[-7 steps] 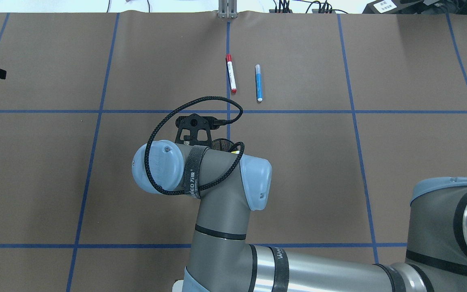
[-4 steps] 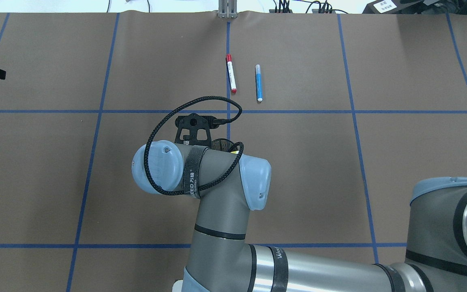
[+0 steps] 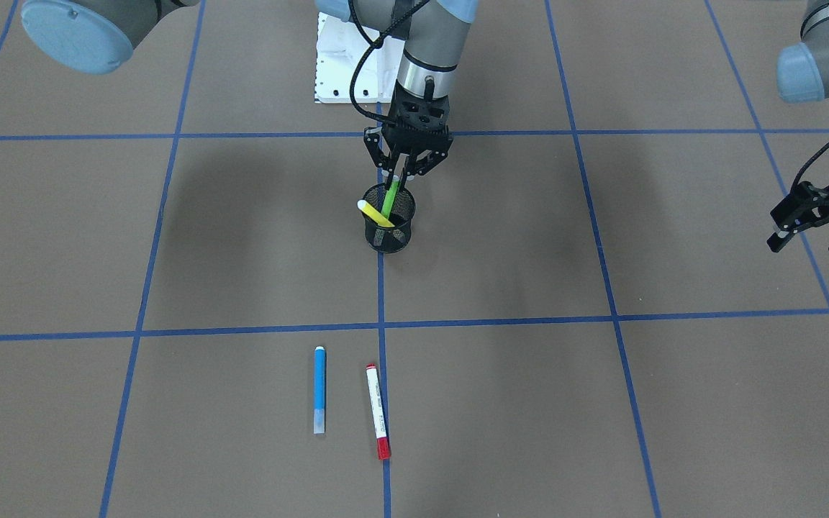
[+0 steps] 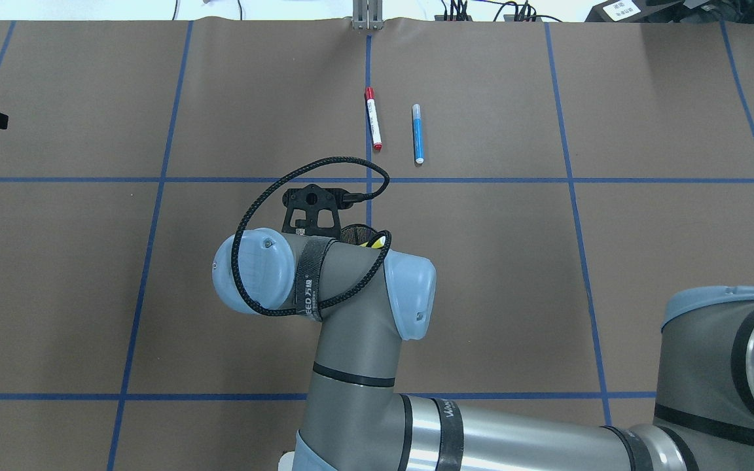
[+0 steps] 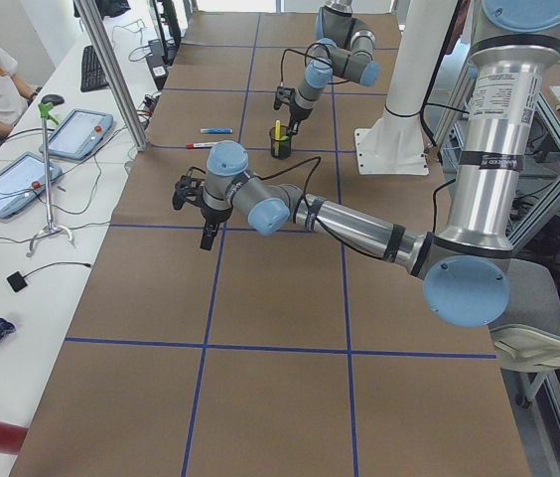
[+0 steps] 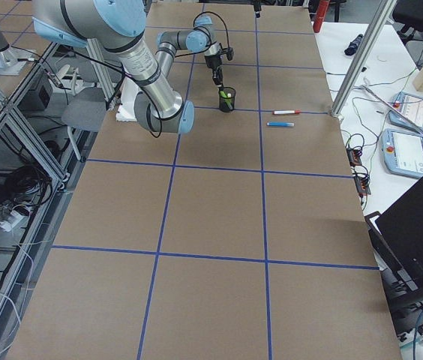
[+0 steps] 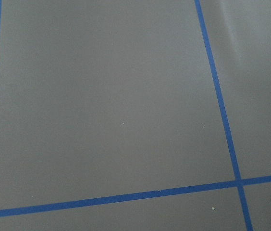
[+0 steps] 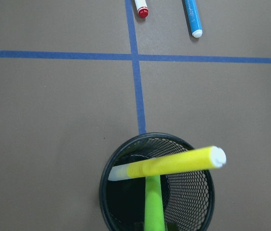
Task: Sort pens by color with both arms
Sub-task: 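Lower the right gripper toward the yellow highlighter in the cup, then grasp the green highlighter and lift it out of the cup with the right gripper, then lay the green highlighter beside the white marker and open the right gripper, then withdraw the right gripper while the left gripper reaches over the cup, then lower the left gripper and grasp the yellow highlighter in the cup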
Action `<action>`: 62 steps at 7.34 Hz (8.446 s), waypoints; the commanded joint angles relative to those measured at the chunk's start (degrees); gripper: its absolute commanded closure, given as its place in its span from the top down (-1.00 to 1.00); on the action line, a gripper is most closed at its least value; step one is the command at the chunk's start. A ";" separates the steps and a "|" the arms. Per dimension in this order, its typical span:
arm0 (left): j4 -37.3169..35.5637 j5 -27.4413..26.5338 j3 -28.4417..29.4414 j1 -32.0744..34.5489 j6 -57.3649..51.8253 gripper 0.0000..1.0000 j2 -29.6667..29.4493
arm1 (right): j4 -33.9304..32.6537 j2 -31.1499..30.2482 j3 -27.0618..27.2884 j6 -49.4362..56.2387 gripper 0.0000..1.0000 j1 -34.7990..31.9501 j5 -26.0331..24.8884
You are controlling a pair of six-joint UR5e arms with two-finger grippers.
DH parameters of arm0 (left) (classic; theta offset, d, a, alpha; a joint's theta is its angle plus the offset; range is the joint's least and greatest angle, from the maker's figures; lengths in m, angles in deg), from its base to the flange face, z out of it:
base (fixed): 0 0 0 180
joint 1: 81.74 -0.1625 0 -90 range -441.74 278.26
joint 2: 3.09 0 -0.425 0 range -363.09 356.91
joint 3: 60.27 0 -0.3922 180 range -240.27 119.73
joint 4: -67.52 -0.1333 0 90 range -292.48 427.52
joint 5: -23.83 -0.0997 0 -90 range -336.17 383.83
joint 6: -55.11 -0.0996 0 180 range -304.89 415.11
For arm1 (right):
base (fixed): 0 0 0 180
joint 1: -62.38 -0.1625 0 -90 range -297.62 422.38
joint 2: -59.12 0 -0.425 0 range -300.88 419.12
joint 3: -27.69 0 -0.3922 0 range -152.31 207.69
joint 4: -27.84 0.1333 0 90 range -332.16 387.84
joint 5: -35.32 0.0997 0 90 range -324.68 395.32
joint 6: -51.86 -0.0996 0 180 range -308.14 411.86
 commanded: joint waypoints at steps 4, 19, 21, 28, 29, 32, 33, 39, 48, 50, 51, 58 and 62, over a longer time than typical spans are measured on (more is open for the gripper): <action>0.00 0.00 -0.23 0.00 1.58 1.00 -0.08 | -12.02 0.49 12.90 1.67 -1.00 -0.39 0.30; -0.26 1.05 -2.08 -0.18 4.13 1.00 1.24 | 55.19 2.16 -29.26 13.97 -1.00 -11.64 -19.38; -0.35 1.06 -2.26 -0.09 4.22 1.00 1.24 | 56.26 2.33 -31.54 14.15 -1.00 -11.55 -19.56; -0.35 1.05 -2.61 -0.09 4.31 1.00 1.24 | 58.20 7.52 -40.79 20.83 -1.00 -11.46 -18.86; -0.35 1.14 -2.69 -0.09 4.31 1.00 1.24 | 58.20 7.34 -40.79 20.83 -1.00 -11.29 -18.86; -0.44 1.06 -2.69 -0.09 4.39 1.00 1.15 | 58.20 6.90 -39.30 20.83 0.19 -11.20 -17.89; -0.44 1.14 -2.69 -0.09 4.39 1.00 1.15 | 58.20 6.12 -37.99 20.74 0.42 -11.11 -17.89; -10.93 0.01 -5.23 -5.51 25.10 1.00 -11.12 | 49.45 -15.70 -1.25 20.65 0.95 -18.12 -1.39; -50.94 -36.38 0.87 -40.34 48.34 1.00 -48.12 | 48.79 -47.14 10.89 38.06 0.96 -40.82 27.63; -54.92 -37.70 14.43 -42.44 52.43 0.99 -58.11 | 48.80 -48.46 10.81 38.93 0.96 -41.00 27.81; -55.02 -37.62 24.97 -42.63 53.08 0.98 -65.49 | 48.80 -49.34 10.80 40.42 0.96 -41.60 27.81; -55.02 -37.79 32.02 -48.51 49.66 0.22 -66.18 | 48.80 -50.93 8.61 44.65 0.96 -43.81 30.01; -55.37 -37.62 31.93 -49.57 49.75 -0.07 -66.00 | 48.88 -50.49 7.82 44.47 0.96 -43.63 29.92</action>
